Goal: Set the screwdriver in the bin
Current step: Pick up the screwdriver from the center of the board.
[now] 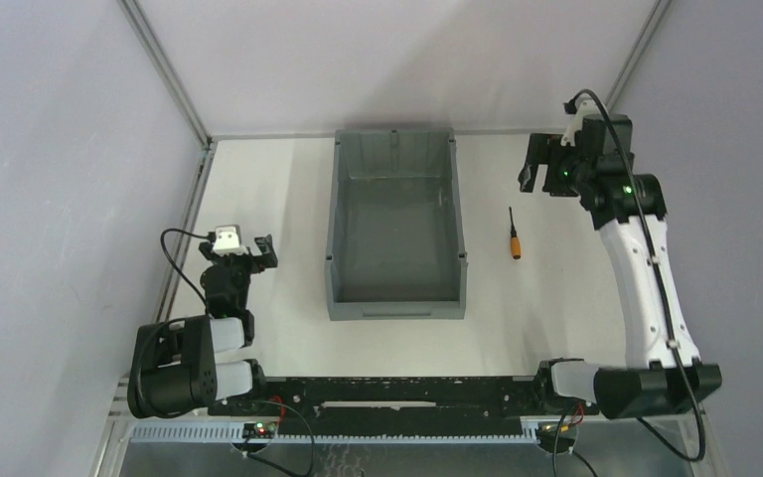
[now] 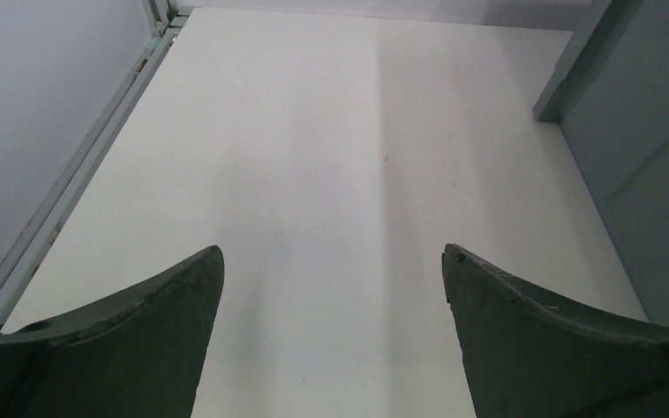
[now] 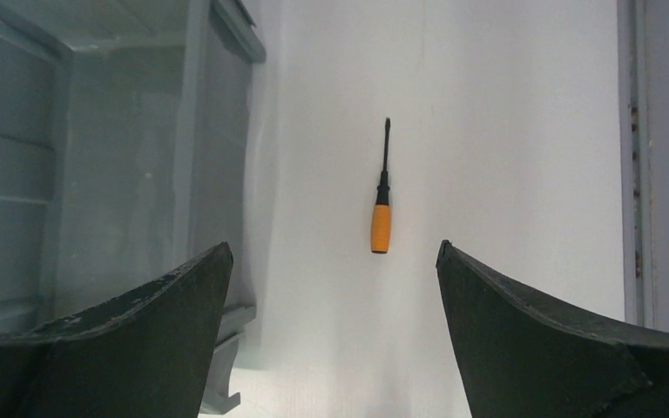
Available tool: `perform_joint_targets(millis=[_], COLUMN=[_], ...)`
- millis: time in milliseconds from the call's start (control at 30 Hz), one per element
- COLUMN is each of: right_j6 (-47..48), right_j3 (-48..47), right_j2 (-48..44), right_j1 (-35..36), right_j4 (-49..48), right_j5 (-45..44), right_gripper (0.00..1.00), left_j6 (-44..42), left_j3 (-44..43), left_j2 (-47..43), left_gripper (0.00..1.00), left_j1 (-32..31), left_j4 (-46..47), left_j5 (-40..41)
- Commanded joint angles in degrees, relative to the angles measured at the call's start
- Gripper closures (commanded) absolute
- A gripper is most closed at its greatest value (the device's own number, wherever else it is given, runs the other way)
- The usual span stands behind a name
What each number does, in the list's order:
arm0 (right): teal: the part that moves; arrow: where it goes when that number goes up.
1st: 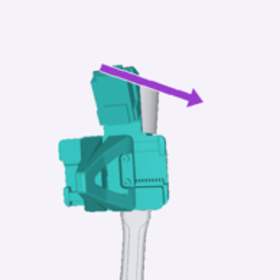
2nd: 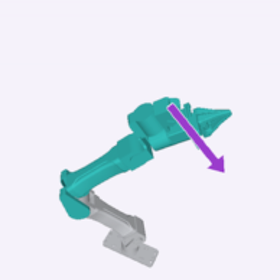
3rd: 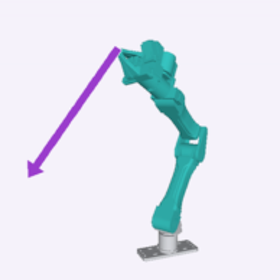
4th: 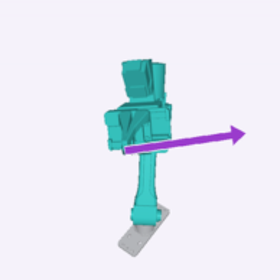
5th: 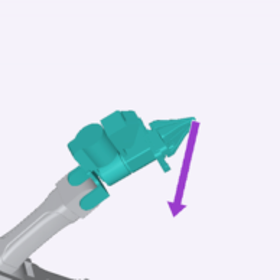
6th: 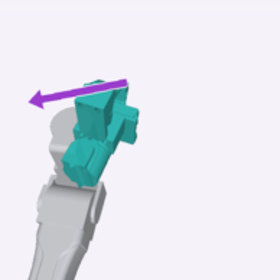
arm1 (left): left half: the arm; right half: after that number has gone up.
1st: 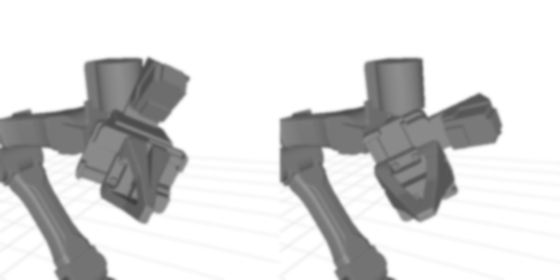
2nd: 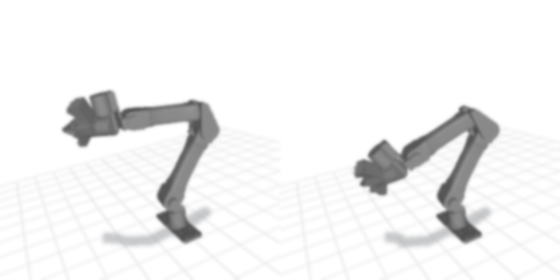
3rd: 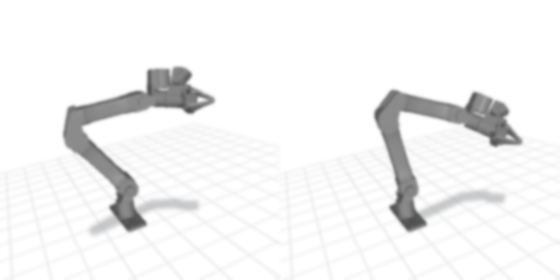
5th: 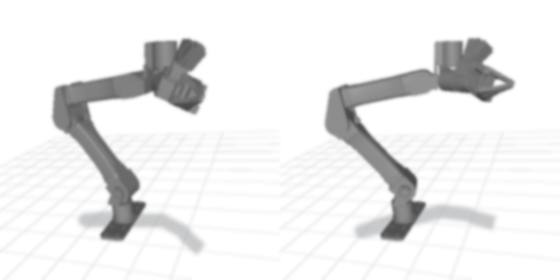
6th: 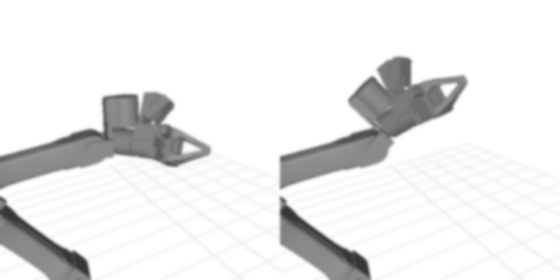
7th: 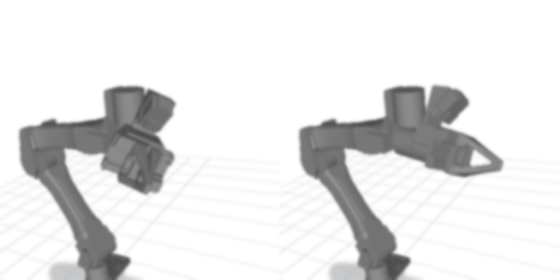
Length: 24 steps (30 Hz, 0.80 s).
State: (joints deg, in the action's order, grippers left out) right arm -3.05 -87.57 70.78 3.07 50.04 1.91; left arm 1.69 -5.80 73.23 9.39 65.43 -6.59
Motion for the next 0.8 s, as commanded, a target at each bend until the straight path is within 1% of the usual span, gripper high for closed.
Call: perform_joint_targets(millis=[0,333,767], right_j6=[0.1,-0.7,-4.0], right_j3=[-2.3,-0.3,5.1], right_j2=[5.7,17.9,30.1], right_j1=[-0.3,-0.3,-0.3], right_j4=[2.6,2.9,-1.8], right_j5=[-3.4,-5.4,-5.0], right_gripper=[0.06,0.13,0.22], left_j6=[0.4,0.4,0.4], left_j3=[-2.4,-2.4,-2.4], left_j2=[-0.8,-0.8,-0.9], left_gripper=[0.00,0.00,0.00], left_j1=[-0.3,-0.3,-0.3], left_j4=[1.2,1.2,1.2], left_j5=[0.2,0.2,0.2])
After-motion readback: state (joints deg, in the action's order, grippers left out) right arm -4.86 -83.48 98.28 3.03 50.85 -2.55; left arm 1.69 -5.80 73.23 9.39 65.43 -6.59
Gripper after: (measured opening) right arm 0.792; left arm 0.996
